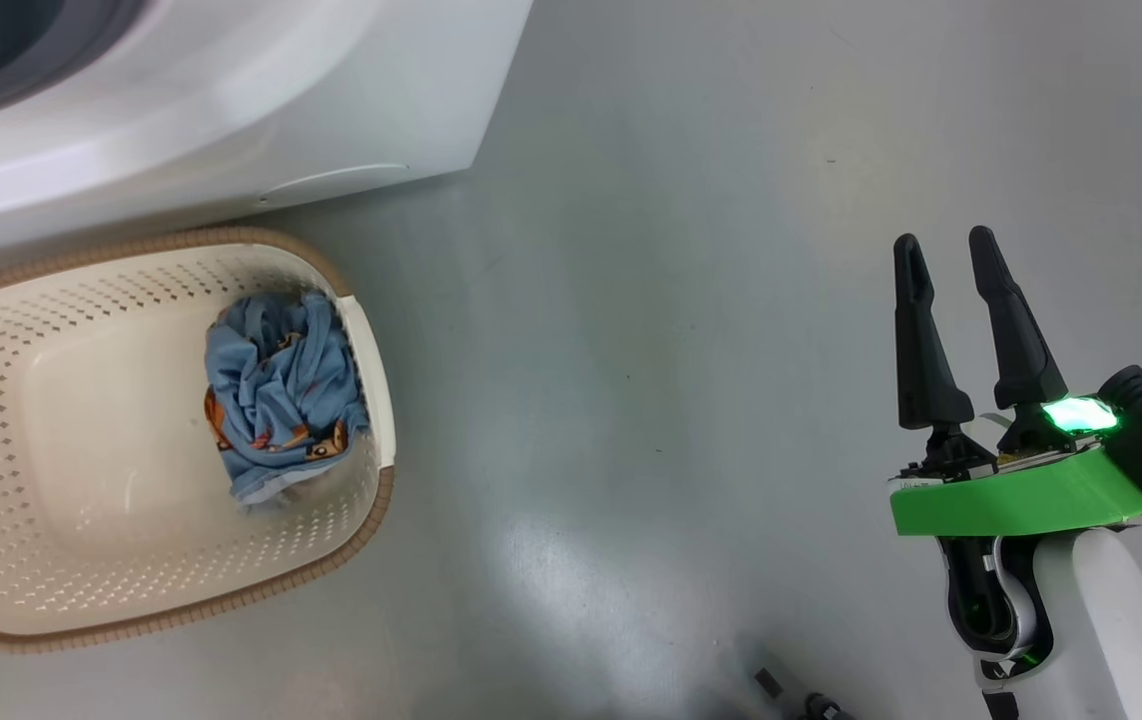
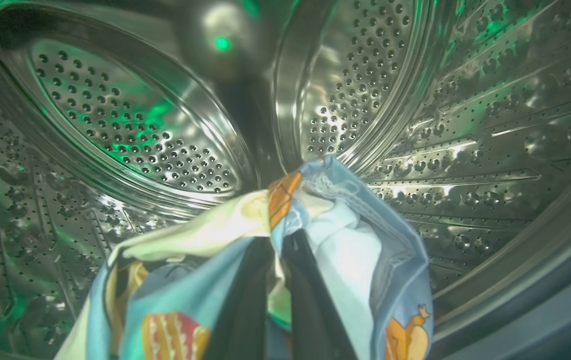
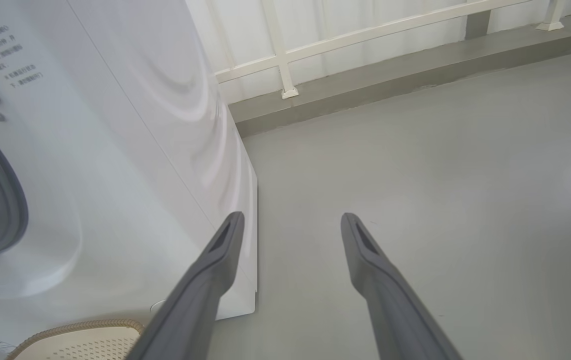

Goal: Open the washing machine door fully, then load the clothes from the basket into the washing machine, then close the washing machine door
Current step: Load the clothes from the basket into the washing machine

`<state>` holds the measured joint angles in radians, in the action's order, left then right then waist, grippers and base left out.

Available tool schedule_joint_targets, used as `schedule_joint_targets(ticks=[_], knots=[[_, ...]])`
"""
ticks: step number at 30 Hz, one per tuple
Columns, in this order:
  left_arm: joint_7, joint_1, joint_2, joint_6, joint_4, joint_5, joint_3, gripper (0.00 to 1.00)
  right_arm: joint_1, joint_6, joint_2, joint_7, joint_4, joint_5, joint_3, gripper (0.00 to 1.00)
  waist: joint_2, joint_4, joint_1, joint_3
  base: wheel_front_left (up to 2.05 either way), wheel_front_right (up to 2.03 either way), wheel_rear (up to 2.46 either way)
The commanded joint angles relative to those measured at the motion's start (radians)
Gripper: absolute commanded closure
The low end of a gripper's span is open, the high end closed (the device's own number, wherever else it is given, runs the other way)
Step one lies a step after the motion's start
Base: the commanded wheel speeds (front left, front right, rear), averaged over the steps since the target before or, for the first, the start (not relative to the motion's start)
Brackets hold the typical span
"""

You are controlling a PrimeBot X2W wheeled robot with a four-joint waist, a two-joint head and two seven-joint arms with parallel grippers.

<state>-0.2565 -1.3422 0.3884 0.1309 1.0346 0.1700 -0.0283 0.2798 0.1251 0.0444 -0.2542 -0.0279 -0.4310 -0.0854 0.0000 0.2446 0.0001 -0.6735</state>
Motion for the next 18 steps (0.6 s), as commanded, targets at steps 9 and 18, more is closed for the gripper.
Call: schedule_joint_targets(ticks=[9,18], knots=[[-0.005,-0.029,0.05,0.0,0.056,0.013,-0.04,0.0,-0.012,0.006,0.006,-0.008,0.02,-0.003,-0.016,0.0,0.0,-0.009,-0.0001,0.02,0.0,0.0,0.0],[-0.005,0.025,0.033,0.0,0.015,0.076,-0.055,0.0,-0.018,0.006,0.006,-0.008,0.014,0.003,-0.016,0.0,0.0,-0.024,-0.0001,0.057,0.0,0.0,0.0]])
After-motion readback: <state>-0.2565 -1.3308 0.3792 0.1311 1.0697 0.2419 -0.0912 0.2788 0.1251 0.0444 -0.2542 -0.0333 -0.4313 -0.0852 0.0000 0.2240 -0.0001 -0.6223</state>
